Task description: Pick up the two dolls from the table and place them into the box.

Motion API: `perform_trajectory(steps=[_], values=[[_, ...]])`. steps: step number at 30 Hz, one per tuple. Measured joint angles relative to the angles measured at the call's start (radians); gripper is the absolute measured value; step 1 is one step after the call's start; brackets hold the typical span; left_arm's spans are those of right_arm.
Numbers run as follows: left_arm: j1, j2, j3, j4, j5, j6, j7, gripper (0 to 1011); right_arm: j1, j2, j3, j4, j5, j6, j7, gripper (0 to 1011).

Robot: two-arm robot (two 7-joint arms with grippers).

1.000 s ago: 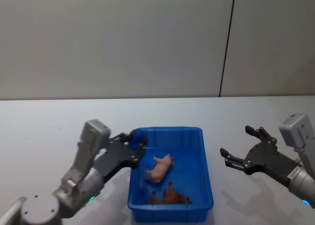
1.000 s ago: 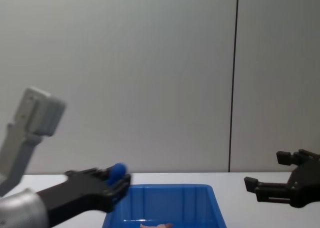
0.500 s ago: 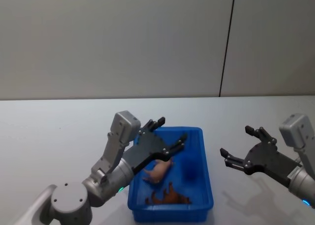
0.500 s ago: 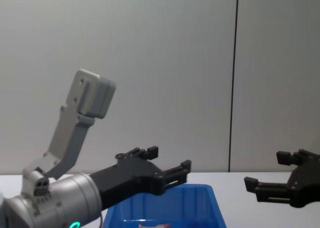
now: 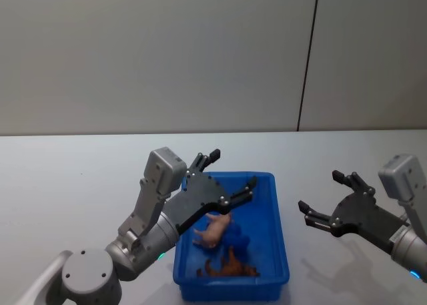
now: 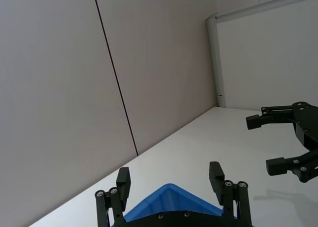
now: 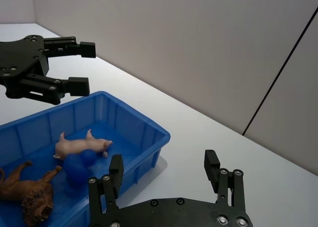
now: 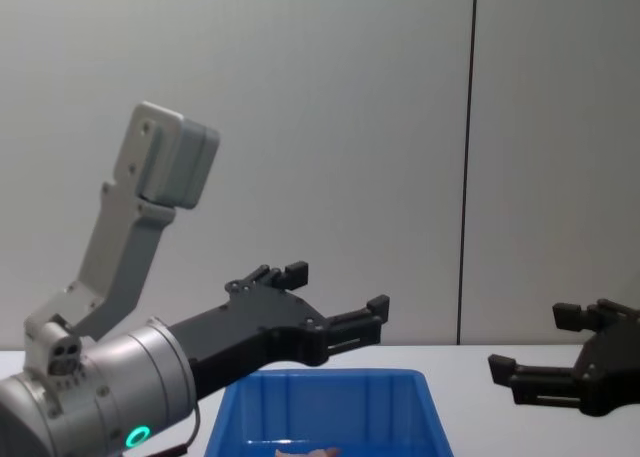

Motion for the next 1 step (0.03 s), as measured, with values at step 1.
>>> perform_trajectory(steps=[1], values=[[0.005,0.004,-0.001,-0.01,0.0,0.0,0.003,1001,0.0,0.0,0.0,0.0,0.0,0.0,0.0,1001]])
